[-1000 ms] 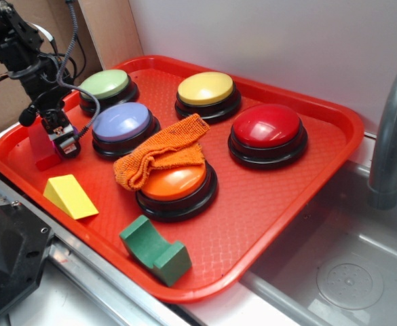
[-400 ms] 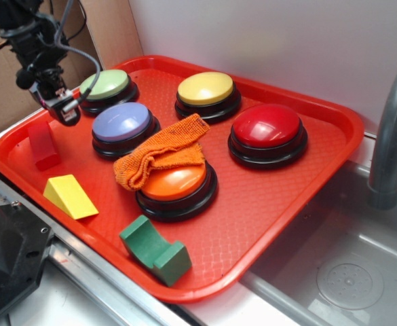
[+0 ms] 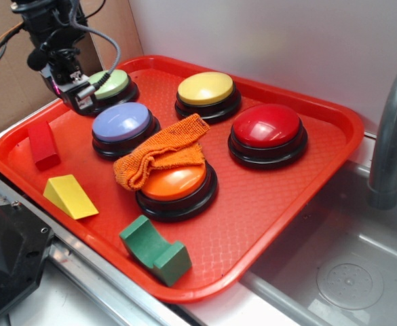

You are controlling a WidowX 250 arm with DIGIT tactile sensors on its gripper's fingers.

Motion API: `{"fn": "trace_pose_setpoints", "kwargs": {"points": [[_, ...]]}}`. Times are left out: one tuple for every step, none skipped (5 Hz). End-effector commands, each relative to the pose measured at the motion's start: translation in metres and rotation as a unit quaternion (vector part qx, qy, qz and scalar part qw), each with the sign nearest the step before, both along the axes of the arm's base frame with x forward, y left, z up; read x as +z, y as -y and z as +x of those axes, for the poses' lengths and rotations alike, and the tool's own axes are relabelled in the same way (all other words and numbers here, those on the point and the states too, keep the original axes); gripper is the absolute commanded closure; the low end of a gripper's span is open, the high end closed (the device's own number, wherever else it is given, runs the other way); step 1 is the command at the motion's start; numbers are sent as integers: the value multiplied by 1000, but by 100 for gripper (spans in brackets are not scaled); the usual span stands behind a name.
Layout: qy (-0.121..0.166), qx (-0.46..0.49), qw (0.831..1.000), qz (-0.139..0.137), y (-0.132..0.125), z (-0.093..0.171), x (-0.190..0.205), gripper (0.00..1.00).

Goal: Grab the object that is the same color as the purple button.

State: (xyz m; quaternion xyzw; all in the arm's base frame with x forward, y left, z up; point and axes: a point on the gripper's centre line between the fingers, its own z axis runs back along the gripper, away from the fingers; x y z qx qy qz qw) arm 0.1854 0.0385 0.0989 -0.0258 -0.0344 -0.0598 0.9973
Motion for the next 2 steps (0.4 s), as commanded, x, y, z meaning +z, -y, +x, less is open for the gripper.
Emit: {"fn": "trace_pose_setpoints", "kwargs": {"points": [[13, 25, 1000, -7, 39, -4, 12, 100], [-22, 47, 999, 9, 51, -9, 2, 100]]}}
